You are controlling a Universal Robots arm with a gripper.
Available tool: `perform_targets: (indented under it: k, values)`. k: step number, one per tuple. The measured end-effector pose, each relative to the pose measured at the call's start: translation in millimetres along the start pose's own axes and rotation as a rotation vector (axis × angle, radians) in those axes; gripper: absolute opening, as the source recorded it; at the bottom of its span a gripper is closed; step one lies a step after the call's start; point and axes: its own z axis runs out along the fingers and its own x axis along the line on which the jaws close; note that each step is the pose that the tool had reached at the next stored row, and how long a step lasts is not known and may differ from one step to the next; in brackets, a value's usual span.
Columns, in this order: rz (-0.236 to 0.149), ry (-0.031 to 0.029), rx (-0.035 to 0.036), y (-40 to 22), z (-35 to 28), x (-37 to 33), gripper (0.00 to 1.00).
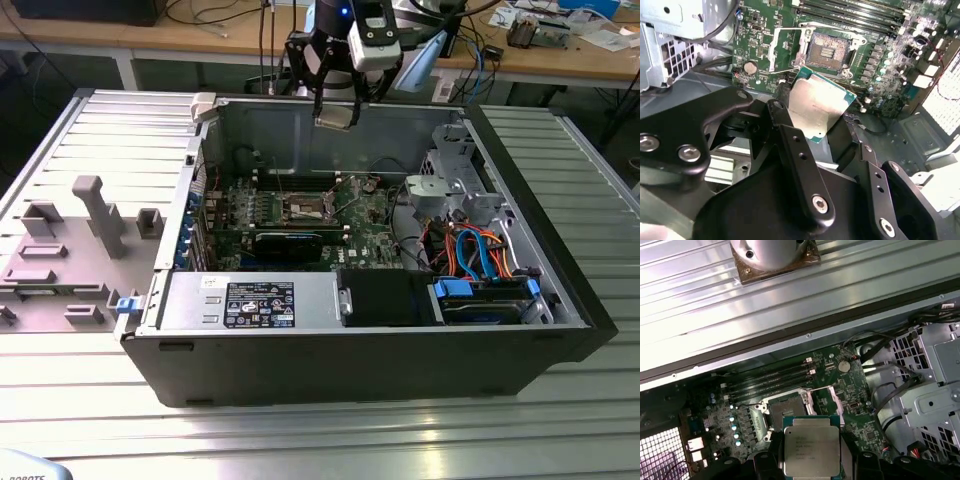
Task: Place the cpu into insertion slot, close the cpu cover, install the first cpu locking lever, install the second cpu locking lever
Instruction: 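Place the cpu into insertion slot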
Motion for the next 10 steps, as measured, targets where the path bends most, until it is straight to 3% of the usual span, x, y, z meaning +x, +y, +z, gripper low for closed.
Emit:
perform_targets:
  k: [4,10]
  values:
    - [0.045,-0.0040,-0.0009,0.0,0.3,0.0,0.54]
    - [0.061,-0.0055,-0.0012,-0.1,0.3,0.1,0.54]
